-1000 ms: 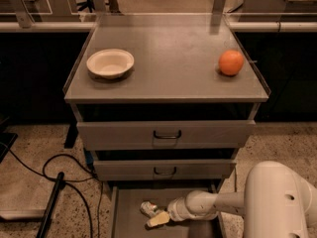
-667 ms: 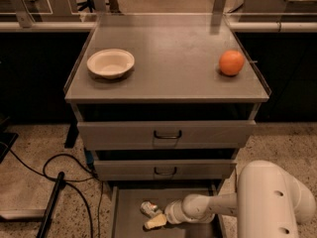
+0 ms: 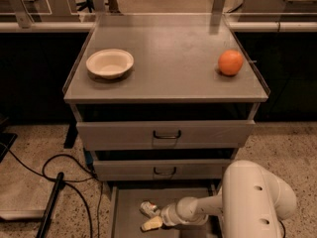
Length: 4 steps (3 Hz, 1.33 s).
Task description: Pick 7up can from bottom drawer and place on counter
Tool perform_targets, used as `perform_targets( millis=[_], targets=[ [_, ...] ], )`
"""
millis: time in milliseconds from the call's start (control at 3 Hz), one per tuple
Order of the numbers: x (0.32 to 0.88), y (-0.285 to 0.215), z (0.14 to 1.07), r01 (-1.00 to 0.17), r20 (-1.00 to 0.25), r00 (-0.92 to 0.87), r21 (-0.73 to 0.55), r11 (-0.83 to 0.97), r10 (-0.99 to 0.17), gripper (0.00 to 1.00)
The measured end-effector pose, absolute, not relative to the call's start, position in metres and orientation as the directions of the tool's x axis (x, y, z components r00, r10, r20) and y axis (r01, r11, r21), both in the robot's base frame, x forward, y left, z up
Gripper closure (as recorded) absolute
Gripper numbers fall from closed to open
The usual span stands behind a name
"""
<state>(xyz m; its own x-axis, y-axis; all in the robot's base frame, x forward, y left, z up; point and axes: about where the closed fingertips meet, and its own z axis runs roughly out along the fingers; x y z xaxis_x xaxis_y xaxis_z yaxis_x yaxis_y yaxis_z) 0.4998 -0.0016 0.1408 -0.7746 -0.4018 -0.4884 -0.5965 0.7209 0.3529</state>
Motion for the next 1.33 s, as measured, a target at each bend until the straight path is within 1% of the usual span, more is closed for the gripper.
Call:
perform_targets(
  millis=[667, 1000, 1333],
  targets=[
    [0.516, 0.006, 0.125, -0.616, -0.495, -0.762, 0.358, 0.701, -0.417, 0.00],
    [0.518, 0.006, 0.125, -0.616, -0.496, -0.762, 0.358, 0.701, -0.416, 0.19],
    [0.518, 0.006, 0.125, -0.616, -0.496, -0.762, 0.358, 0.701, -0.416, 0.43]
  ],
)
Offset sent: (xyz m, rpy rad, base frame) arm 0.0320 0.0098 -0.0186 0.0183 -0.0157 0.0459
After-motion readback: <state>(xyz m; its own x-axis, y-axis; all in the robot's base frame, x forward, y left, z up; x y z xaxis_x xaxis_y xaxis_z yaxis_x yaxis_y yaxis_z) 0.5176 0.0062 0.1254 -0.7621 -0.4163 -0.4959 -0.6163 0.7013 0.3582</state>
